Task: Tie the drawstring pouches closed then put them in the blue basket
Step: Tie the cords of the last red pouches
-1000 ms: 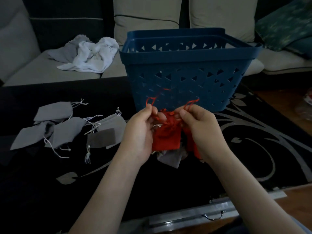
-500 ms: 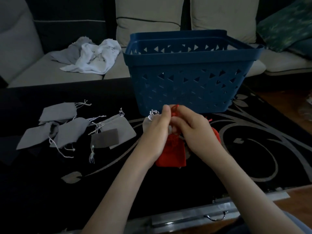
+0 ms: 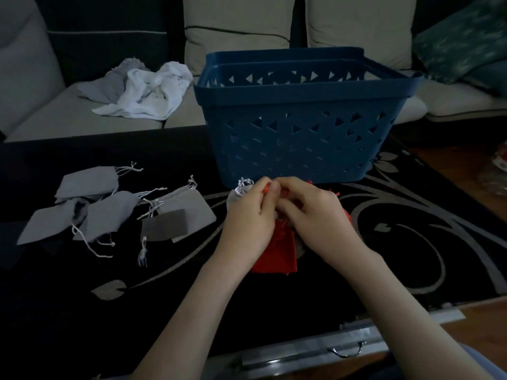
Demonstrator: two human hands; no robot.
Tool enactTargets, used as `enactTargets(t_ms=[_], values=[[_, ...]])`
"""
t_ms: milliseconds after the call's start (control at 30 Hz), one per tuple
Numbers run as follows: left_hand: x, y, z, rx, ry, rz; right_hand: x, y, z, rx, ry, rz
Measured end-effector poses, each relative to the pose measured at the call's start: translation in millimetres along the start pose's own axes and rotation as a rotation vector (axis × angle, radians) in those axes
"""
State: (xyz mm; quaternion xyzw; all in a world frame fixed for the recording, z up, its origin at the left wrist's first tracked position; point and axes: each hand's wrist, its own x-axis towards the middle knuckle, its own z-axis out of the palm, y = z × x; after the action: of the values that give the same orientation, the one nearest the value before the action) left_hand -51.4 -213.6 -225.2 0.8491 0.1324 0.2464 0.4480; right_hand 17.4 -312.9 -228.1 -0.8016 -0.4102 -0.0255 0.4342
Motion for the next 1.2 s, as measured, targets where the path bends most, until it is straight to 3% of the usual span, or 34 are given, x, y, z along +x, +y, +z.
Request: enactTargets(t_ms=[200, 567, 733, 900, 1133, 1200], values=[[4, -1, 2, -0.203, 0.08, -0.19, -3, -3, -8, 0.123, 0.024, 0.062], [4, -1, 0, -0.417, 0.04, -0.398, -2, 0, -8, -0.045, 0.128, 0.051], [5, -2, -3, -0.513, -0.023, -0.386, -2, -9, -10, 0.325, 0.128, 0.16], [7, -6, -3, -0.632, 0.014, -0.373, -2, -9, -7, 0.583, -0.094, 0.281], [5, 0, -15, -0.739, -0.133, -0.344, -1, -6, -15, 0.881, -0.104, 0.432], [3, 1, -18, -0.646, -0.158, -0.269, 0, -6, -17, 0.951, -0.073, 0.475]])
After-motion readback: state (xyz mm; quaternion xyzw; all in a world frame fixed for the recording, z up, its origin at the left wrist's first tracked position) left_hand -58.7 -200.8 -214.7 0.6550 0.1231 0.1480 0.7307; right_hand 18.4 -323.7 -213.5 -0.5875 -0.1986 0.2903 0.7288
